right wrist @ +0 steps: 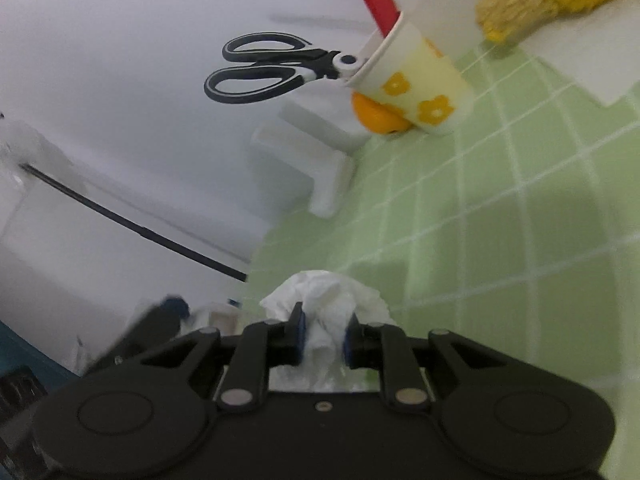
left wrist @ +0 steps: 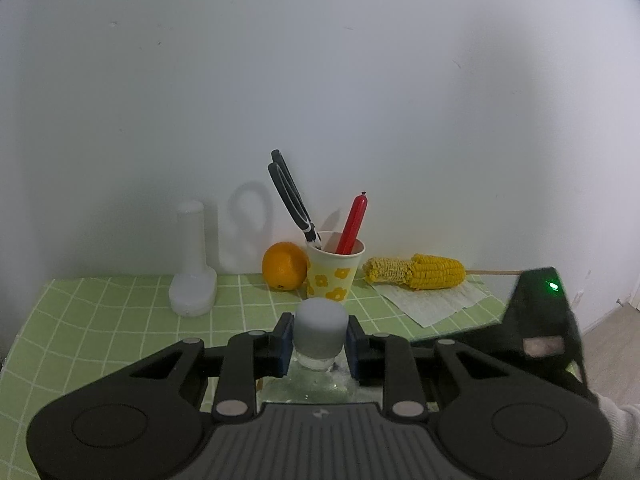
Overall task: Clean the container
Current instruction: 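Lift the bottle with the left gripper while the right gripper lifts the tissue toward it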
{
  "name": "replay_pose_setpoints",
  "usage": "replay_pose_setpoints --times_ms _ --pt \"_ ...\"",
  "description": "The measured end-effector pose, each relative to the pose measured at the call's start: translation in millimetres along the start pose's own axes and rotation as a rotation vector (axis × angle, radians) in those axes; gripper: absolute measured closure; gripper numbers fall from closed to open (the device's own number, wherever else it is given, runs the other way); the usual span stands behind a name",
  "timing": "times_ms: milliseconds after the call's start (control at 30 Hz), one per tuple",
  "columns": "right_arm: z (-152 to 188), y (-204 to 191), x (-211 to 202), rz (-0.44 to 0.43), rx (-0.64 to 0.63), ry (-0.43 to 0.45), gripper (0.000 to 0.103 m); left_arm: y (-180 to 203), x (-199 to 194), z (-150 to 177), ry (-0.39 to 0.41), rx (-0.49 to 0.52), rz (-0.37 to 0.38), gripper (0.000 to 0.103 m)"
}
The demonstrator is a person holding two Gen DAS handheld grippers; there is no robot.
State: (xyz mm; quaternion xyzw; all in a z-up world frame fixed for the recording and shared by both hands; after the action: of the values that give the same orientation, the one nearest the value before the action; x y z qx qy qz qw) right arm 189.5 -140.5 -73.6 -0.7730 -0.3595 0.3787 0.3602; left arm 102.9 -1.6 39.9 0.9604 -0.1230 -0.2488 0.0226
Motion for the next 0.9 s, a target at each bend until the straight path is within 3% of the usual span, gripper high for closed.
replay_pose_setpoints --times_ms 200,333,700,900 --pt "21.1 4.9 -17.1 0.072 -0.051 -0.043 0.085 -0.3 0.7 -0.5 -0.001 -0.014 -0.003 0.075" --pt "40.1 9.1 -19.2 0.011 0.007 -0.073 0.086 -0.9 0.1 -0.7 -0.001 -0.028 0.0 0.074" --pt "71.6 -17.3 17.0 -0.099 0.021 -0.176 0.086 -0.3 1.1 -2.4 -0.005 -0.027 0.0 0.074" --pt "67.5 -21.7 13.3 -0.171 0.076 -0.138 0.086 -1.4 0.0 -3.0 -0.008 -0.022 0.005 0.074"
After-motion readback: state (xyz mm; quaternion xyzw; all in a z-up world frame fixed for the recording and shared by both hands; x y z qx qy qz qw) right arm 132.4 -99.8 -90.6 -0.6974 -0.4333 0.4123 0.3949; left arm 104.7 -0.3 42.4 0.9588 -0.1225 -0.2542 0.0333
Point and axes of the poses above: each gripper's, at about its wrist camera, not at the fingertips, and x roughly the way its jaws point, y to its right, z to its underside, the point moved 7 cm from there along x, roughly the way its jaws point, and after that the axes turned 4 degrees about -y, right-handed, at the moved point
